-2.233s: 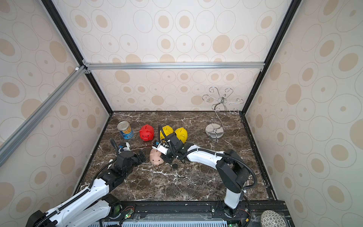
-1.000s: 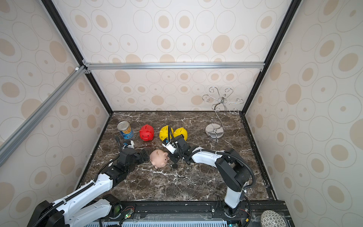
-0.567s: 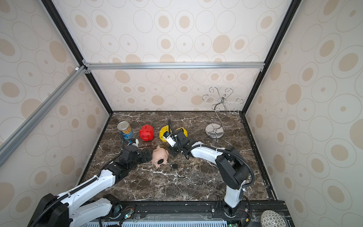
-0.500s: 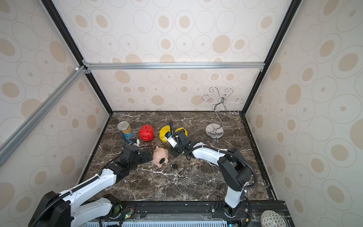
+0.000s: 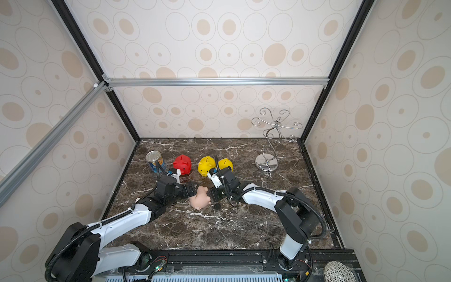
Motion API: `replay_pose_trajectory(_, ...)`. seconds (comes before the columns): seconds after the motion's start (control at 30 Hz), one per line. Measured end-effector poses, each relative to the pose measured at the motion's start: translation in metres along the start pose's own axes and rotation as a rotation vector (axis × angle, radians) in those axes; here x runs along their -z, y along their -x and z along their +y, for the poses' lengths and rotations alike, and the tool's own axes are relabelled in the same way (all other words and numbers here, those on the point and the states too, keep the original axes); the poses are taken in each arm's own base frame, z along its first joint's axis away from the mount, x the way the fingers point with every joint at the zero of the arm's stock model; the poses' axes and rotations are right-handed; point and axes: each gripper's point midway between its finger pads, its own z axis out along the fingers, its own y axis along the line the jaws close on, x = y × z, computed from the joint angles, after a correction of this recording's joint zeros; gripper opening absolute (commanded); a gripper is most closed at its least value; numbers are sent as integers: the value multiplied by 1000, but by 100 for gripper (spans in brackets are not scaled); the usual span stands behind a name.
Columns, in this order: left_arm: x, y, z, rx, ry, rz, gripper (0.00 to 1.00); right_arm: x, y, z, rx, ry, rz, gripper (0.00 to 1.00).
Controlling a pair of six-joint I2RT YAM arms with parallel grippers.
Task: Open piggy banks
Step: Adjust the piggy bank at the center of the board.
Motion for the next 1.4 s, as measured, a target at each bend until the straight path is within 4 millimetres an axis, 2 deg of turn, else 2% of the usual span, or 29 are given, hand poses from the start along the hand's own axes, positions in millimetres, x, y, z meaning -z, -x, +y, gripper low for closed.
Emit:
replay_pose_trajectory(0.13,0,2,-8,20,-33,-12,100,-3,1,10,-14,39,-7,36)
replay_pose_trajectory(0.3,0,4,-10,20,-38,-19,100,-4,1,12,-29,54,-17,36)
replay_pose_trajectory(0.7,11,1,2,-24,33,0,100,-3,-6,2,-11,0,8,38)
replay_pose_trajectory(1.03,10,-7,5,-46,42,36,100,5,-2,11,-27,40,-14,37)
replay_pose_trajectory(1.17,3,-14,7,-63,43,66,100,15,-5,12,-30,38,-21,39)
replay_pose_trajectory(1.27,-2,-20,9,-79,48,94,100,29,3,13,-42,25,-65,42)
replay_pose_trajectory(1.33,-5,-19,7,-88,45,98,100,37,7,9,-66,6,-98,42)
replay_pose_trajectory(1.4,-6,-16,4,-95,36,95,100,39,7,-2,-115,-15,-118,37)
